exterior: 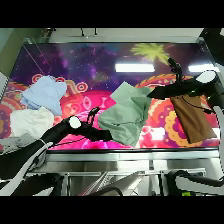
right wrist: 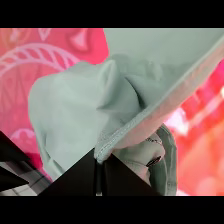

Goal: Fold the shirts.

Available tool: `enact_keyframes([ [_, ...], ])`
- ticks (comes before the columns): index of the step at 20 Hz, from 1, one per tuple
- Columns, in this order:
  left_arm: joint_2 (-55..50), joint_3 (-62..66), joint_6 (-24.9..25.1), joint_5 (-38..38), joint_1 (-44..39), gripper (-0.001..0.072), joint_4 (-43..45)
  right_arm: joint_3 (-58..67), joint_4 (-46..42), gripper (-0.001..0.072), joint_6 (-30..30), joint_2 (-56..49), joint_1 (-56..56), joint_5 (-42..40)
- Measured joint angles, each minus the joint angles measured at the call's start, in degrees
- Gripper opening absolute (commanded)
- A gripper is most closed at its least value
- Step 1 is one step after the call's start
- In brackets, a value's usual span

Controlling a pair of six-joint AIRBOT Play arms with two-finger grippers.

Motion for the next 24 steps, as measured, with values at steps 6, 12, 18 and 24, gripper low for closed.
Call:
enact_keyframes([
  [6,-4.8,1.2,0.8,7.5,-3.3,0.0582,-3.0,0.0,-0.2,0.0018,0.0,0.0,0.0,0.0],
  [12,-11.0,9.7,2.6,6.0,-7.0,0.0016,-3.3,0.0,-0.2,0.0018,-0.1,0.1,-0.7,0.2],
  [18,-3.4,12.3,4.0,2.5,-5.8,0.0015,-3.1,0.9,-0.2,0.0017,-1.2,2.9,-7.3,0.3],
  [24,18.4,17.9,4.4,-6.0,6.3,0.0015,-4.4,10.7,2.1,0.0017,-1.3,9.2,-18.2,1.8],
])
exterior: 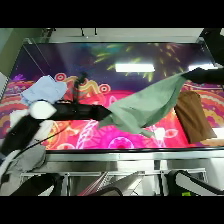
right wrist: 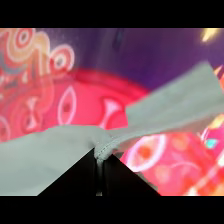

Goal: Fold the shirts.

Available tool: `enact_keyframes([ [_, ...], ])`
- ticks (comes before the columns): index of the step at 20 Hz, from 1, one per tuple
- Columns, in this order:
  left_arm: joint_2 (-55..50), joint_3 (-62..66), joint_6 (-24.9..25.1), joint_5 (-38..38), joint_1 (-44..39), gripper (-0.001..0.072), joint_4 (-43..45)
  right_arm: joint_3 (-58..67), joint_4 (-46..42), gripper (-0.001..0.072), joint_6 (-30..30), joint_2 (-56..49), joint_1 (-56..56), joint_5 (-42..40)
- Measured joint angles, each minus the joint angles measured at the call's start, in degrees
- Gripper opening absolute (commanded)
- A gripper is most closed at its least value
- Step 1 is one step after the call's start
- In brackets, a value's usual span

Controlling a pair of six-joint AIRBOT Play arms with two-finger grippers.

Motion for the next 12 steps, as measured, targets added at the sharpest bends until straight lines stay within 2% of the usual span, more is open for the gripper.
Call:
enact_keyframes([
  [4,12.7,7.9,0.2,-7.5,15.0,0.0015,-0.3,12.3,2.8,0.0017,1.0,2.4,-2.3,0.8],
  [8,19.4,12.8,2.7,-16.3,31.1,0.0015,-1.3,21.1,4.6,0.0017,1.5,6.1,-2.8,0.1],
  [10,20.6,12.4,4.7,-19.5,36.0,0.0016,-2.7,22.6,5.9,0.0018,-0.2,7.0,-2.9,-0.1],
  [12,20.1,9.9,6.3,-20.5,37.5,0.0015,-2.9,22.4,8.8,0.0018,-1.5,5.5,-2.9,1.6],
])
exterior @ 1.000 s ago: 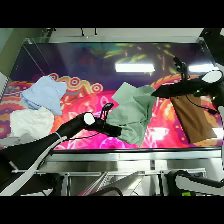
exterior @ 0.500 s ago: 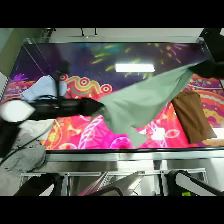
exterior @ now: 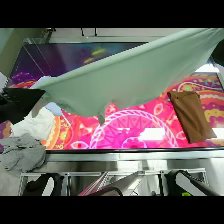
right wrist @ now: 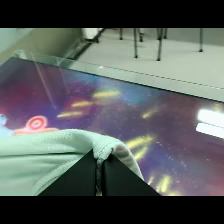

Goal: Fold the shirts.

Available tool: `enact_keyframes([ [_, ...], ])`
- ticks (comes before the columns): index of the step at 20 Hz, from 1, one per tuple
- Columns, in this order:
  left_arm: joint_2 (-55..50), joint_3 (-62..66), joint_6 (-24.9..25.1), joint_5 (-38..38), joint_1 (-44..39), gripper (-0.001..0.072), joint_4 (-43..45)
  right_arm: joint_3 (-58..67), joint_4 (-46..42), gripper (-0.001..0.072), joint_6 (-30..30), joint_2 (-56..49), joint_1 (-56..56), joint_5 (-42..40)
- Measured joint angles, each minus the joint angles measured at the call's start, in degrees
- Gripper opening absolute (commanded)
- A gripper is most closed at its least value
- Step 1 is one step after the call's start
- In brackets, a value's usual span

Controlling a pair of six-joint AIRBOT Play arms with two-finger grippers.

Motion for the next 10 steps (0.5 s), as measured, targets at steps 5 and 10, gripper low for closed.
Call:
enact_keyframes([
  [5,-10.1,-10.3,4.5,4.8,-8.6,0.0016,0.1,-10.9,5.0,0.0019,-3.7,-10.3,8.0,3.9],
  [10,-27.5,-16.5,9.7,14.4,-18.8,0.0693,-0.2,-23.8,6.5,0.0189,-6.9,-25.5,16.3,2.4],
])
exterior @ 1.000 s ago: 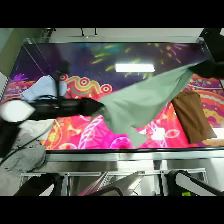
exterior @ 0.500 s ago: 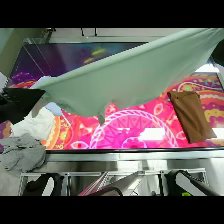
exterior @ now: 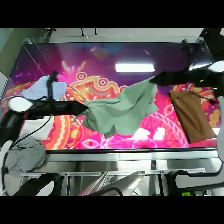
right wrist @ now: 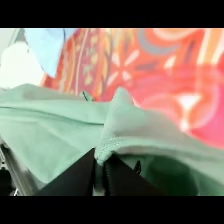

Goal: Fold the shirts.

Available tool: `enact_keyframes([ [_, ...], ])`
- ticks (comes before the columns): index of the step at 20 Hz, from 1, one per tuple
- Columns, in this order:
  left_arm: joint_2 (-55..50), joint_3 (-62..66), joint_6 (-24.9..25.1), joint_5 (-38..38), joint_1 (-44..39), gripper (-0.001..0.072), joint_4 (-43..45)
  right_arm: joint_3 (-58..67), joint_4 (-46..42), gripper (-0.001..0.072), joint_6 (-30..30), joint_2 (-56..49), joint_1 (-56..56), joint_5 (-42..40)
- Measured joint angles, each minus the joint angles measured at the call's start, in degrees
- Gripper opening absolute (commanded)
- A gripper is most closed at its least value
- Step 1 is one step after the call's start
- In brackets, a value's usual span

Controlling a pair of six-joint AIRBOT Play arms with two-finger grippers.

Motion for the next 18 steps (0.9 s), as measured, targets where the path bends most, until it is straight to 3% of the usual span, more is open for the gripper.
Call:
enact_keyframes([
  [2,-6.4,1.8,0.9,0.5,0.0,0.068,0.0,-1.2,0.6,0.0226,-0.2,-4.8,-0.1,-2.6],
  [3,-8.8,3.5,1.0,-0.1,1.0,0.0681,0.0,-1.0,1.1,0.0344,-0.2,-6.1,-0.9,-3.3],
  [4,-11.0,5.6,1.2,-1.3,2.5,0.068,-0.1,-0.6,1.1,0.0379,-0.2,-7.0,-2.3,-4.1],
  [7,-14.6,9.4,0.0,-7.2,8.3,0.068,0.3,0.4,0.9,0.0378,1.8,-5.9,-7.9,-4.1],
  [11,-15.5,3.6,-1.2,-11.9,12.7,0.068,2.7,-5.9,-6.8,0.0378,5.9,0.5,-12.6,-0.3],
  [18,-15.9,-3.5,1.7,-0.1,14.1,0.068,2.9,-30.3,-12.0,0.0378,7.5,10.9,-9.0,-6.4],
])
